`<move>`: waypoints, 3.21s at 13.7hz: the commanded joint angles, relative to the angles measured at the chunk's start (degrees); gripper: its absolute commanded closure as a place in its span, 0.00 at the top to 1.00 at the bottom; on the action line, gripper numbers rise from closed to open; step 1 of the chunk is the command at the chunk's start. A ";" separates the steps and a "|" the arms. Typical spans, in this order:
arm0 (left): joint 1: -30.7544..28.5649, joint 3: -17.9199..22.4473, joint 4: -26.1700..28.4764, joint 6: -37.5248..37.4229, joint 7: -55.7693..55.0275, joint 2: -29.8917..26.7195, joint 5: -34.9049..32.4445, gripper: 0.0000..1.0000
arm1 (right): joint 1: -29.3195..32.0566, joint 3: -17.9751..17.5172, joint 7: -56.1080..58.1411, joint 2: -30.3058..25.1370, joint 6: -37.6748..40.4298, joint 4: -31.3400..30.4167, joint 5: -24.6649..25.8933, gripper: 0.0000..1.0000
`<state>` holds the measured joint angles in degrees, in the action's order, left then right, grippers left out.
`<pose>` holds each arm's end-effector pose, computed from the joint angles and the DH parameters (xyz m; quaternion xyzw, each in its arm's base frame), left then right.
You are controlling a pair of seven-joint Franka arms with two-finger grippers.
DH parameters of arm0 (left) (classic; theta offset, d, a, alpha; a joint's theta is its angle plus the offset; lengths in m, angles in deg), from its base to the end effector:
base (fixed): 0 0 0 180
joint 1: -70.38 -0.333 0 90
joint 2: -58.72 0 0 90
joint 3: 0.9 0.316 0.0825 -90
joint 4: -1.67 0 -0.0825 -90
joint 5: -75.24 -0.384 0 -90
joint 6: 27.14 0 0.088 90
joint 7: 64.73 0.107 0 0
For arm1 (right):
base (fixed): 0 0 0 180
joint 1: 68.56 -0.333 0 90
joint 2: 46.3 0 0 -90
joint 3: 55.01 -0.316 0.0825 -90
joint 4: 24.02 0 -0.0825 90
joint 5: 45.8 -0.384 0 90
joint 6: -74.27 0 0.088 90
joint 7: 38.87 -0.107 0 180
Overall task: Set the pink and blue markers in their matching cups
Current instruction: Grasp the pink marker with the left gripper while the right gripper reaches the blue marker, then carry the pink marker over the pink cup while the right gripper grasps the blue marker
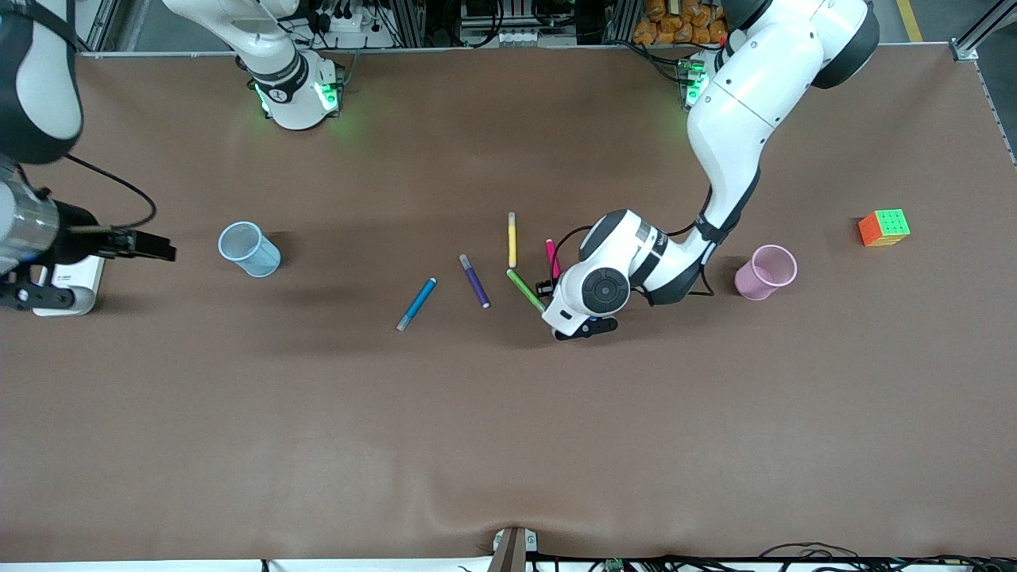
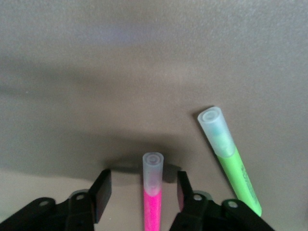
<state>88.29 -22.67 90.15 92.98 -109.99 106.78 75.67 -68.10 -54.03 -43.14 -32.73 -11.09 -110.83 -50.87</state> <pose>0.5409 -0.4072 0.1650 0.9780 0.0911 -0.1849 0.0317 0.6043 -0.0041 0.5070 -0.9892 0.0516 0.1316 0.0389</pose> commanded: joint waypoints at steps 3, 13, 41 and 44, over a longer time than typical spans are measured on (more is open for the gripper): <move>1.07 0.68 -2.00 -0.23 -0.01 0.98 -0.25 0.00 | -4.57 -0.37 -12.30 3.31 -5.40 -3.26 -5.82 1.00; -6.74 1.29 -1.65 -11.83 4.11 -16.31 -4.55 0.00 | -19.87 -0.37 -35.70 12.78 -28.16 -11.98 -6.09 1.00; -32.77 0.68 35.08 2.64 78.02 -49.47 -4.82 0.00 | -25.51 -0.10 -41.52 28.71 -41.46 -7.85 -6.88 0.00; -33.30 0.59 42.18 11.94 79.27 -52.36 -3.07 0.00 | -24.63 -0.10 -40.91 28.19 -40.59 -7.59 -6.88 0.00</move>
<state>55.39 -21.52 125.90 99.07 -32.22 59.51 70.90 -93.23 -54.46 -84.10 -4.80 -52.37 -118.70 -59.24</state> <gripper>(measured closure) 0.828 0.824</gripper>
